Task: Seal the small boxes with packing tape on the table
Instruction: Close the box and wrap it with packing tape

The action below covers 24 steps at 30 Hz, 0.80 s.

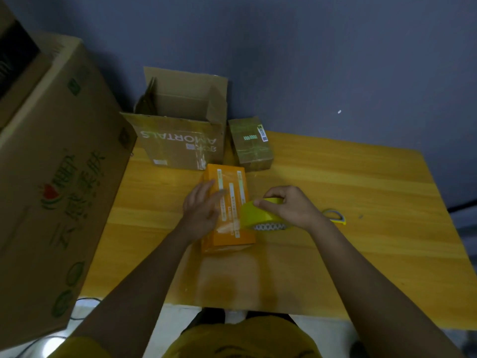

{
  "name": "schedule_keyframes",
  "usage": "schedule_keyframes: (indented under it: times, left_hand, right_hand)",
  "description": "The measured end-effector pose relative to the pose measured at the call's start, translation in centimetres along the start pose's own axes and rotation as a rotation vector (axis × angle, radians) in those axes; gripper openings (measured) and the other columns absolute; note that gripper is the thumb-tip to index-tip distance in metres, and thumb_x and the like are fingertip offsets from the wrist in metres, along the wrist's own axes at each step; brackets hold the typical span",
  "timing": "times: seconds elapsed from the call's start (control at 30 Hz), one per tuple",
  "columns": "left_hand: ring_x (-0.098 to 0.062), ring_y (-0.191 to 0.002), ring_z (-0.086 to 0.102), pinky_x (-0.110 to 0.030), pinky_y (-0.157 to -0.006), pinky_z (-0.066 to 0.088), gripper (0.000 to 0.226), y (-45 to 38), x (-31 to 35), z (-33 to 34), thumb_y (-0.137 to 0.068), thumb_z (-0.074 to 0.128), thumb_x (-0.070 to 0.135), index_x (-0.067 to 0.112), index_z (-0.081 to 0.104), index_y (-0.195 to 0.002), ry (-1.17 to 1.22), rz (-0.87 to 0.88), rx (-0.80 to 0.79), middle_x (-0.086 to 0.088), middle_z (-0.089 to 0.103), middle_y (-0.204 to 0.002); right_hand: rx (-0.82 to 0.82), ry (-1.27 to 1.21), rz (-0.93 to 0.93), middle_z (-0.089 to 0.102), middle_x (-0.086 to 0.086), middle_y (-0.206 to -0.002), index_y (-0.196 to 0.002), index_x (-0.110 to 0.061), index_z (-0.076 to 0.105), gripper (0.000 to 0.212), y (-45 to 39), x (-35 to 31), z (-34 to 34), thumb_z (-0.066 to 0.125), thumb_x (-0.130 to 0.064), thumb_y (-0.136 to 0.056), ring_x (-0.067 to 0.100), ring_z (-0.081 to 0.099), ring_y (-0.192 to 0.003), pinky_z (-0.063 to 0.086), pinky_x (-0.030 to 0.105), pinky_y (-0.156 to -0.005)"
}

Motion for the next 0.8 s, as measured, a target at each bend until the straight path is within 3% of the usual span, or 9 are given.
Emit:
schedule_keyframes:
  times: [0.1,0.23,0.37,0.43,0.5,0.6,0.7,0.77,0.8]
  left_hand:
    - [-0.014,-0.148,-0.007,-0.038,-0.117,-0.003,0.045,0.0,1.1,0.0,-0.101,0.033,0.020,0.032,0.035,-0.145,-0.159,0.130,-0.090,0.010,0.012,-0.159]
    - [-0.014,-0.145,-0.020,-0.040,-0.119,-0.006,0.056,-0.3,1.1,-0.5,-0.100,0.040,0.027,0.028,0.018,-0.152,-0.126,0.049,-0.330,0.010,-0.005,-0.161]
    - [-0.018,-0.142,-0.030,-0.047,-0.117,-0.015,0.108,-0.3,0.7,-0.1,-0.075,0.054,0.075,0.026,-0.003,-0.153,-0.367,0.037,-0.471,0.009,-0.024,-0.157]
    - [-0.022,-0.144,-0.025,-0.046,-0.118,-0.010,0.136,0.2,0.4,0.6,-0.052,0.035,0.099,0.018,-0.007,-0.153,-0.455,0.066,-0.403,0.002,-0.021,-0.158]
    - [-0.020,-0.143,-0.025,-0.042,-0.120,-0.004,0.156,0.7,-0.3,1.2,-0.030,0.008,0.107,0.013,-0.011,-0.152,-0.417,0.071,-0.353,-0.002,-0.021,-0.159]
    - [-0.012,-0.136,-0.033,-0.039,-0.120,-0.004,0.157,0.9,-1.9,1.3,-0.027,0.010,0.107,0.014,-0.018,-0.150,-0.320,0.052,-0.363,0.002,-0.027,-0.156]
    - [-0.007,-0.134,-0.036,-0.041,-0.117,-0.007,0.155,0.9,-2.6,1.2,-0.029,0.021,0.107,0.020,-0.021,-0.150,-0.276,0.042,-0.388,0.012,-0.035,-0.150]
    - [-0.004,-0.132,-0.037,-0.040,-0.116,-0.010,0.154,1.0,-2.4,1.3,-0.029,0.028,0.105,0.023,-0.021,-0.150,-0.233,0.034,-0.399,0.016,-0.036,-0.149]
    - [-0.004,-0.132,-0.037,-0.041,-0.116,-0.010,0.154,0.9,-2.2,1.4,-0.029,0.029,0.105,0.023,-0.021,-0.150,-0.217,0.033,-0.398,0.015,-0.034,-0.151]
  right_hand:
    - [0.011,-0.122,0.032,0.065,-0.003,-0.081,-0.081,-0.010,0.070,0.033,0.0,0.1,-0.4,0.070,-0.043,-0.083,0.004,0.058,-0.079,0.041,0.025,-0.071]
    - [0.031,-0.313,0.116,0.053,-0.004,-0.067,-0.071,-0.006,0.065,0.036,0.3,0.9,-0.2,0.067,-0.038,-0.086,0.003,0.051,-0.068,0.037,0.021,-0.066]
    - [0.044,-0.322,0.108,0.034,-0.010,-0.052,-0.053,-0.017,0.045,0.045,0.3,0.3,0.6,0.067,-0.037,-0.087,0.003,0.037,-0.052,0.028,0.020,-0.054]
    - [0.039,-0.284,0.078,0.027,0.004,-0.057,-0.055,-0.011,0.039,0.053,0.2,-0.4,1.1,0.068,-0.045,-0.083,0.011,0.032,-0.053,0.025,0.026,-0.056]
    - [0.032,-0.253,0.037,0.024,0.016,-0.065,-0.057,-0.003,0.040,0.063,0.0,-1.1,1.8,0.069,-0.055,-0.077,0.017,0.031,-0.057,0.023,0.030,-0.059]
    - [0.020,-0.101,-0.002,0.020,0.006,-0.059,-0.053,-0.013,0.033,0.065,-0.2,-2.5,2.8,0.072,-0.061,-0.073,0.013,0.026,-0.053,0.019,0.032,-0.057]
    - [0.108,0.195,0.082,0.022,0.000,-0.052,-0.051,-0.018,0.028,0.066,0.0,-2.7,0.8,0.068,-0.067,-0.072,0.015,0.028,-0.049,0.020,0.032,-0.053]
    - [0.110,0.508,0.204,0.046,0.001,-0.058,-0.056,-0.017,0.050,0.060,0.1,-1.1,-1.4,0.062,-0.073,-0.073,0.017,0.048,-0.060,0.031,0.031,-0.055]
    - [0.067,0.666,0.262,0.059,0.003,-0.074,-0.070,-0.017,0.063,0.060,0.1,0.0,-2.0,0.058,-0.077,-0.073,0.020,0.058,-0.076,0.038,0.030,-0.062]
Point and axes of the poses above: each hand's wrist, its own y-axis away from the middle knuckle, its own z-axis out of the palm, x = y × z, the point moved 4 cm from there along -y, towards the middle knuckle
